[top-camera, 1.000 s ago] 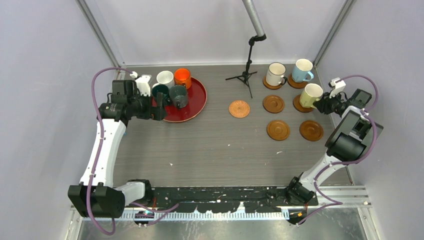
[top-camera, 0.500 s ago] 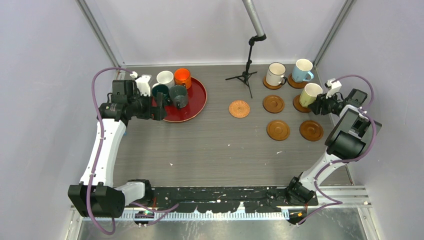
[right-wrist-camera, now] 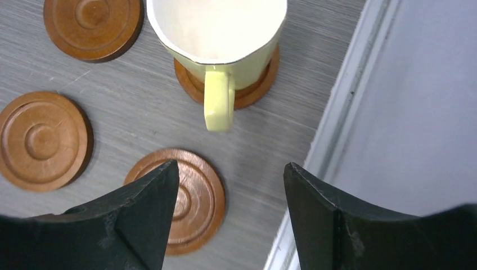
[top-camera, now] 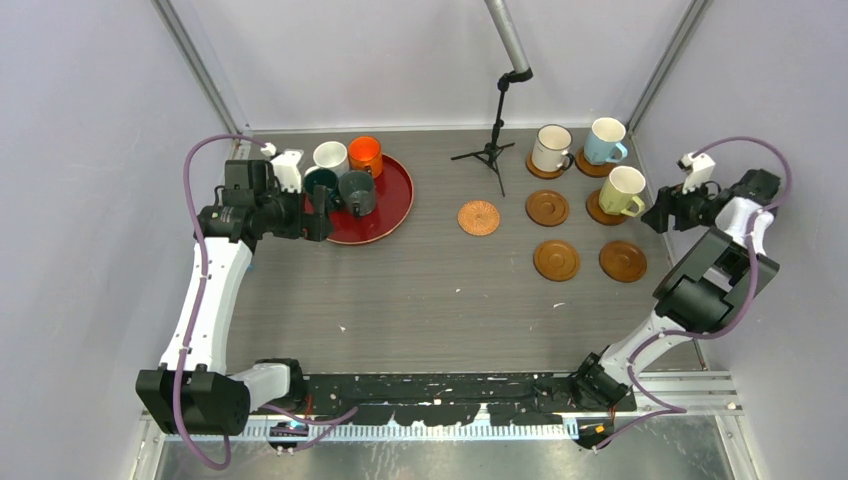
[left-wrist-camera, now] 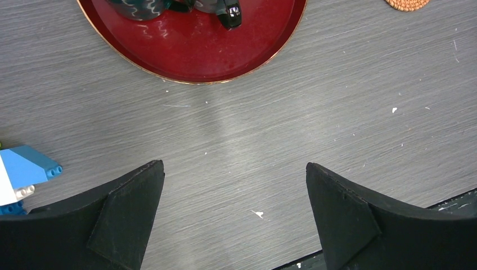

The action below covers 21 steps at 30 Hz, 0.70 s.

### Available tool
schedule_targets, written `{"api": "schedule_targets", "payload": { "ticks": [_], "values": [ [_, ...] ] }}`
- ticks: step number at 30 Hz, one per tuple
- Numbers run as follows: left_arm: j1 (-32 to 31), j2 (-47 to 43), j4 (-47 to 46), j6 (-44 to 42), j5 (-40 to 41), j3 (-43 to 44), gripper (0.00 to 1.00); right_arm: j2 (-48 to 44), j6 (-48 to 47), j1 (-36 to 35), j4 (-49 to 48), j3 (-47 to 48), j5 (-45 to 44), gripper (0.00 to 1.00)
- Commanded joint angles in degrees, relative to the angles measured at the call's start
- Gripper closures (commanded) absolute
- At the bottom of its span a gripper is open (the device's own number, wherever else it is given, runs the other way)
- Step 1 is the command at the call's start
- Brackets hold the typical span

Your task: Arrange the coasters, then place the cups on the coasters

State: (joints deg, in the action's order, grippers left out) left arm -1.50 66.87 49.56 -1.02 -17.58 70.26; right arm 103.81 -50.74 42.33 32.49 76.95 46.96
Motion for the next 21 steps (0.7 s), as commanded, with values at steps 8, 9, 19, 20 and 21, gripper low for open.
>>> {"api": "schedule_targets", "payload": {
  "ticks": [8, 9, 19, 20, 21],
  "values": [
    [-0.24, -1.54, 2.08, -3.89, -1.25, 0.62, 0.00, -10.46, 0.95, -4.06, 23.65, 17.66, -2.87, 0.27],
    [-0.26, -1.50, 2.50, -4.35, -1.12, 0.73, 0.00, -11.67, 2.86, -6.22, 23.13, 17.94, -3.79, 0.27],
    [-0.13, -0.49, 4.32, -3.19, 1.83, 1.04, 0.00, -15.62, 21.91, -37.84, 9.95, 16.20, -20.19, 0.27],
    [0.02, -0.29, 4.07, -2.67, 2.54, 1.11, 0.00, -14.91, 25.05, -40.97, 7.71, 16.03, -22.55, 0.27],
    [0.11, -0.17, 3.68, -2.06, 3.11, 1.11, 0.00, -14.12, 28.34, -44.89, 5.43, 15.90, -25.10, 0.27]
  ]
}}
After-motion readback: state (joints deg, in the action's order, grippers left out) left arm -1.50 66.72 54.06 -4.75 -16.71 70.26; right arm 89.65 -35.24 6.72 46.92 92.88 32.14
